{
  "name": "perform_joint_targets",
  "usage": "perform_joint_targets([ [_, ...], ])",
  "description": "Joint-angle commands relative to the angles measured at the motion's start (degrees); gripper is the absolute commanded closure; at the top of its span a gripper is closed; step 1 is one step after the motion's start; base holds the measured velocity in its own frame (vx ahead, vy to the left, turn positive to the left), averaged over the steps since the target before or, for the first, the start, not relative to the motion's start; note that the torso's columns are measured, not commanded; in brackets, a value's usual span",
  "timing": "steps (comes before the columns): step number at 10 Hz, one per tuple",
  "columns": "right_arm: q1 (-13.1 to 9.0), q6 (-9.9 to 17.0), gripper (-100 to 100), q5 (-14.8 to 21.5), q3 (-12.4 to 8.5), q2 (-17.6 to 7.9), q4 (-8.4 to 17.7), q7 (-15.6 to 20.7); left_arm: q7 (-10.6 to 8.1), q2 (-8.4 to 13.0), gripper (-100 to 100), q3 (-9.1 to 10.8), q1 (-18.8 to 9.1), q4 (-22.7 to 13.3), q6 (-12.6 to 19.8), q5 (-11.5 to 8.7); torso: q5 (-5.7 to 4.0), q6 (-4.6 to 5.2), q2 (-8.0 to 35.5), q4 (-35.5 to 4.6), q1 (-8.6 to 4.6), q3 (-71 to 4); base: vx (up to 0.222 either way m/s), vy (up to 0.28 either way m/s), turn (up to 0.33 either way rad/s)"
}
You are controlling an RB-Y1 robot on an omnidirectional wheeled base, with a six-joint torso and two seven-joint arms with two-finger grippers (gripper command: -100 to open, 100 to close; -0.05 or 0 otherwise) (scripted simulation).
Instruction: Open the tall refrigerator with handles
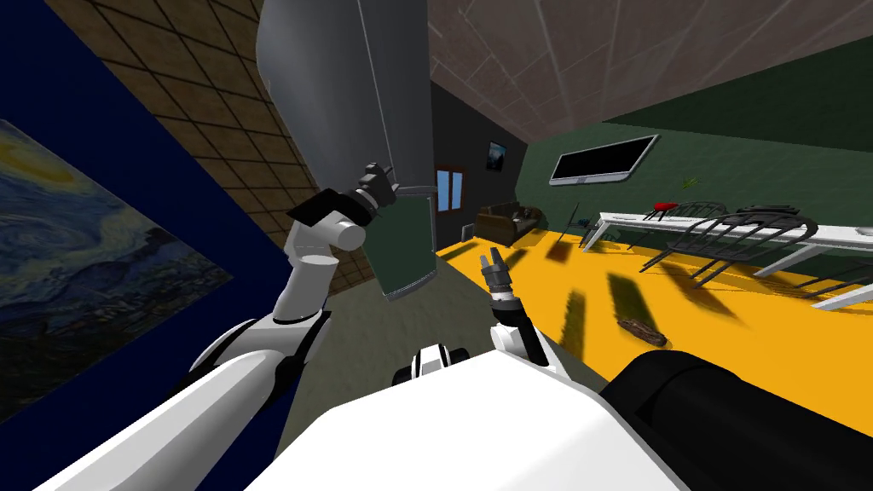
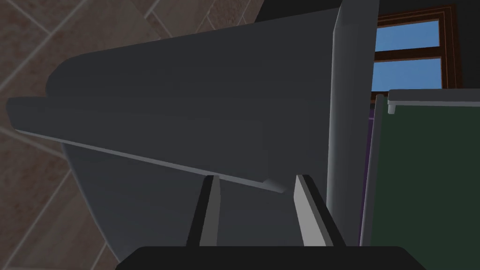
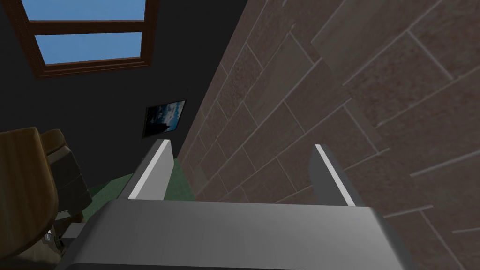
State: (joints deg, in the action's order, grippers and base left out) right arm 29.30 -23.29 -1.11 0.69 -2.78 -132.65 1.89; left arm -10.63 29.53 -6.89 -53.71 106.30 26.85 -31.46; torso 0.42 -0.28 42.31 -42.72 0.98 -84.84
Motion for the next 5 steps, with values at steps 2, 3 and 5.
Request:
perform_joint_targets([
  [2,0.0,0.0,0,0.0,0.0,0.0,0.0,0.0,4.17,2.5,100,2.16,-1.4,-7.2,-6.4,-2.8,0.10,-0.31,0.2,-0.1,0.02,0.3,-0.174,0.087,-0.254],
  [3,0.0,0.0,0,0.0,0.0,0.0,0.0,0.0,4.17,2.5,100,2.16,-1.4,-8.4,-7.4,-2.8,-0.03,-0.04,0.5,-0.2,-0.15,0.4,-0.251,0.129,-0.280],
  [5,0.0,0.0,0,0.0,0.0,0.0,0.0,0.0,3.55,3.3,-100,1.44,-1.9,-8.7,-5.5,-3.9,-0.14,-0.17,0.3,-0.3,-0.40,0.4,-0.083,0.053,-0.003],
])
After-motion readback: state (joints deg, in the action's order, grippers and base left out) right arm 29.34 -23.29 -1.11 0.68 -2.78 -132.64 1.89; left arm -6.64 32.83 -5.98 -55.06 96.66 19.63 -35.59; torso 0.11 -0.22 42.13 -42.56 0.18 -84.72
